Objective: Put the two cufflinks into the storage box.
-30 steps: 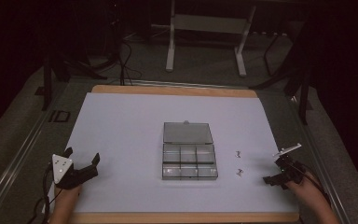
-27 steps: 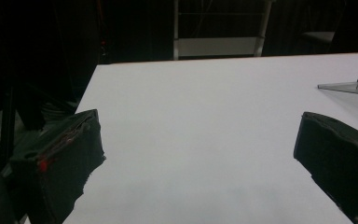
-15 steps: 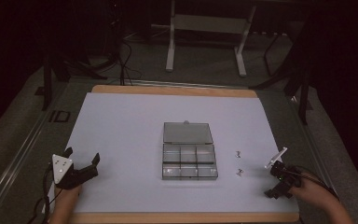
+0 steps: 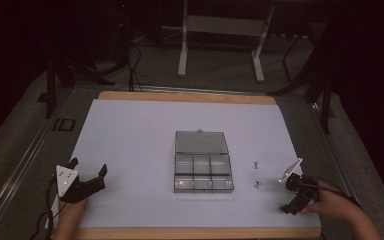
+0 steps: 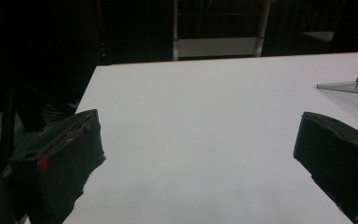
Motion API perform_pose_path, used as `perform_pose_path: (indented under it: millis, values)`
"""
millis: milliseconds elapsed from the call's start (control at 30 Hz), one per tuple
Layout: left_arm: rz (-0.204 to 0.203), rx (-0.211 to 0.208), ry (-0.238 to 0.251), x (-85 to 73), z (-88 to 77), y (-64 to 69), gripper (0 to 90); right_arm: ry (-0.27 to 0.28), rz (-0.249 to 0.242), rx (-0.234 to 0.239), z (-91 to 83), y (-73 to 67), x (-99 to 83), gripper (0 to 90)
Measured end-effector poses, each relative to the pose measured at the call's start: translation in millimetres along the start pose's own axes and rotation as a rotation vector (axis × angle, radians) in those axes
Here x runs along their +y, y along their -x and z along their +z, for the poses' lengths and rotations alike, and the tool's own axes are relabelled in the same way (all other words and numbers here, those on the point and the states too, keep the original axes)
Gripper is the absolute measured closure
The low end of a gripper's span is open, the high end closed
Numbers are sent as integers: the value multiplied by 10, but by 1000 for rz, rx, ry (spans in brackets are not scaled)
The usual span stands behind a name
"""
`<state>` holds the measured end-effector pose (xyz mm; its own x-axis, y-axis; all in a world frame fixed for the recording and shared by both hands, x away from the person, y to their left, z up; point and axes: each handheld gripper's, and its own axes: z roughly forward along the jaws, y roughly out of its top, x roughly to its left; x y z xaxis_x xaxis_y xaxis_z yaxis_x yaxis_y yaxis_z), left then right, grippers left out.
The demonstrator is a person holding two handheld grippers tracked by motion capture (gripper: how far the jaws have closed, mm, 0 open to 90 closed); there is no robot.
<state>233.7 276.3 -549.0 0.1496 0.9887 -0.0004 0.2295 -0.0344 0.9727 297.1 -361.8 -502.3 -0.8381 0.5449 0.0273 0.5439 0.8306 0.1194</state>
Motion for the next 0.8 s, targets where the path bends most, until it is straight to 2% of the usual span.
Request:
perform_pose_path:
  millis: [467, 600, 800]
  values:
    - [2, -6, 1, 0, -1, 2, 17, 2, -70, -7, -77, -84, 264, 260]
    - [4, -7, 1, 0, 0, 1, 17, 3, -77, -3, -99, -97, 344, 295]
    - [4, -10, 0, 0, 1, 1, 17, -22, -92, 7, -124, -124, 463, 363]
